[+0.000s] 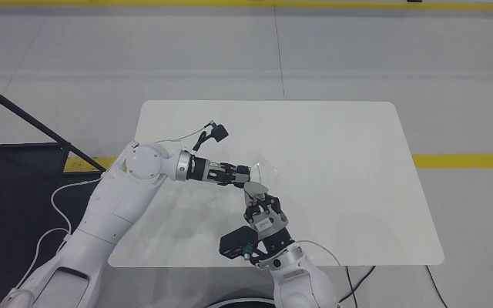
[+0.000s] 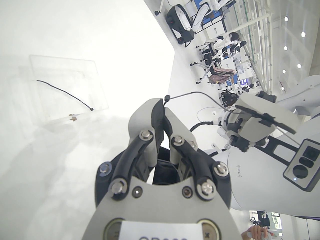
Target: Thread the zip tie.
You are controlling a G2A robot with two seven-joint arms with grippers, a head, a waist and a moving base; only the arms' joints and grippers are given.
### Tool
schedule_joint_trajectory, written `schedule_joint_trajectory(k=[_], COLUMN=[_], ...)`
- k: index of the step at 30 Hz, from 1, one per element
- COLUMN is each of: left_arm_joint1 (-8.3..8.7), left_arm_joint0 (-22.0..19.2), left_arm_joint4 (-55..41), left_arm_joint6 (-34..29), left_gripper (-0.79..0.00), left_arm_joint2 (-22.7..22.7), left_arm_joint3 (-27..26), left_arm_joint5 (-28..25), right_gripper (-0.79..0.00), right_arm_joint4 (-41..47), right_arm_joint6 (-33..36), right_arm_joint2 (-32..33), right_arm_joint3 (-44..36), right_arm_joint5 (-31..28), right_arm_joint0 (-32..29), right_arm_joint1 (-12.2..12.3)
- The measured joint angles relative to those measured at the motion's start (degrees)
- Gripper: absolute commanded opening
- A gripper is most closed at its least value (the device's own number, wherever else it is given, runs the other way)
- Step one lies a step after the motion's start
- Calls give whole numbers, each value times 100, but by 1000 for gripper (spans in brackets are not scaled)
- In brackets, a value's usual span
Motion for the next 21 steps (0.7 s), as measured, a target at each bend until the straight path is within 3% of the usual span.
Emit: schedule_joint_trajectory(k=[21], left_arm_joint1=[62], left_arm_joint0=[207], left_arm_joint4=[196], left_arm_joint6=[346], left_gripper=[-785], left_arm_joint2=[-74], left_arm_joint3=[-350], left_arm_joint5=[209], right_gripper=[-785], right_arm_joint4=[-240], right_arm_joint6=[133], right_arm_joint2=[49], right_arm_joint3=[-98], right_arm_joint5=[-905], right_arm_joint0=[37], right_arm_joint1=[125])
